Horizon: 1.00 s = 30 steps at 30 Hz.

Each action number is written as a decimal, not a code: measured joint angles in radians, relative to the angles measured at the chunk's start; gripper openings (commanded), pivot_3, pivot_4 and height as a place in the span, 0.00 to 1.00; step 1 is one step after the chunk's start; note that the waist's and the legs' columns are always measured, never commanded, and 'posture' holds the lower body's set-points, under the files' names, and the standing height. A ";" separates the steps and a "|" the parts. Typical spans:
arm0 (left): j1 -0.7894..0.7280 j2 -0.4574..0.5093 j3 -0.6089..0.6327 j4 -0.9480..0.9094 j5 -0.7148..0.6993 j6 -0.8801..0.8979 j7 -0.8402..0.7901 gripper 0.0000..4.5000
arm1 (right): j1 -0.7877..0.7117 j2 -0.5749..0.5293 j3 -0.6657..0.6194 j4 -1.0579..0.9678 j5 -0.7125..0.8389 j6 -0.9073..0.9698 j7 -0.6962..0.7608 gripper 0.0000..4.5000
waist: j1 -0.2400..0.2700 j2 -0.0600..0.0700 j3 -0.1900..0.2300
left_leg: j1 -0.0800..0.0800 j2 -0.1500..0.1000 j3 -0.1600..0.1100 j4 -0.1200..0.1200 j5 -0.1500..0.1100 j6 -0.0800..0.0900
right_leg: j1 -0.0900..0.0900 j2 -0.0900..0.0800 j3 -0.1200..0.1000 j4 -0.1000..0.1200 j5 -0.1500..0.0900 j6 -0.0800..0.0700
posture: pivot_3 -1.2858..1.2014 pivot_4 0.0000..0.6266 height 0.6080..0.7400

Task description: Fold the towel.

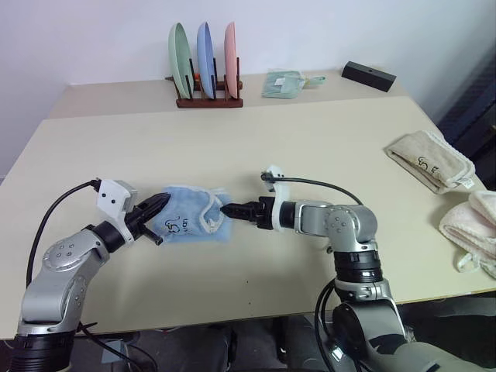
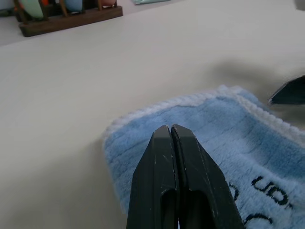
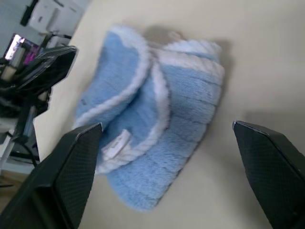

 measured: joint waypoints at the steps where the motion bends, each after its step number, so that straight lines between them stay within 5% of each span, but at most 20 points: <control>1: 0.000 0.000 0.000 -0.001 0.000 0.000 0.000 0.00 | -0.011 0.010 0.004 0.020 -0.002 -0.010 -0.006 0.99 | -0.001 0.000 0.000 | 0.000 0.000 0.000 0.000 0.000 0.000 | 0.000 0.000 0.000 0.000 0.000 0.000 | 0.52 0.24 0.94; 8: 0.002 -0.012 0.000 -0.028 0.000 0.001 0.005 0.00 | -0.066 0.066 0.055 0.123 -0.020 -0.084 -0.030 0.94 | -0.004 0.000 0.000 | 0.001 0.000 0.000 0.000 0.000 0.000 | 0.000 0.000 0.000 0.000 0.000 0.000 | 0.52 0.24 0.94; 11: 0.016 -0.014 0.000 -0.043 0.000 0.002 0.011 0.00 | -0.070 0.072 0.052 0.147 -0.016 -0.084 -0.036 0.72 | -0.003 0.000 0.000 | 0.000 0.000 0.000 0.000 0.000 0.000 | 0.000 0.000 0.000 0.000 0.000 0.000 | 0.52 0.24 0.94; 17: 0.029 -0.017 0.001 -0.061 -0.002 0.006 0.025 0.00 | -0.069 0.075 0.043 0.142 0.005 -0.072 -0.040 0.03 | -0.002 0.000 0.000 | 0.000 0.000 0.000 0.000 0.000 0.000 | 0.000 0.000 0.000 0.000 0.000 0.000 | 0.52 0.24 0.94; 23: 0.028 -0.025 0.001 -0.062 -0.002 0.006 0.038 0.00 | -0.061 0.074 -0.037 0.075 0.052 -0.050 -0.074 0.01 | 0.000 0.000 0.000 | 0.000 0.000 0.000 0.000 0.000 0.000 | 0.000 0.000 0.000 0.000 0.000 0.000 | 0.52 0.24 0.94; 30: -0.022 -0.042 -0.018 -0.056 -0.004 0.010 0.040 0.00 | -0.063 -0.079 -0.463 -0.095 0.176 0.008 -0.256 0.01 | 0.025 0.001 0.000 | -0.001 -0.002 0.000 0.001 -0.001 0.001 | 0.001 -0.001 0.000 -0.001 0.000 0.000 | 0.52 0.24 0.94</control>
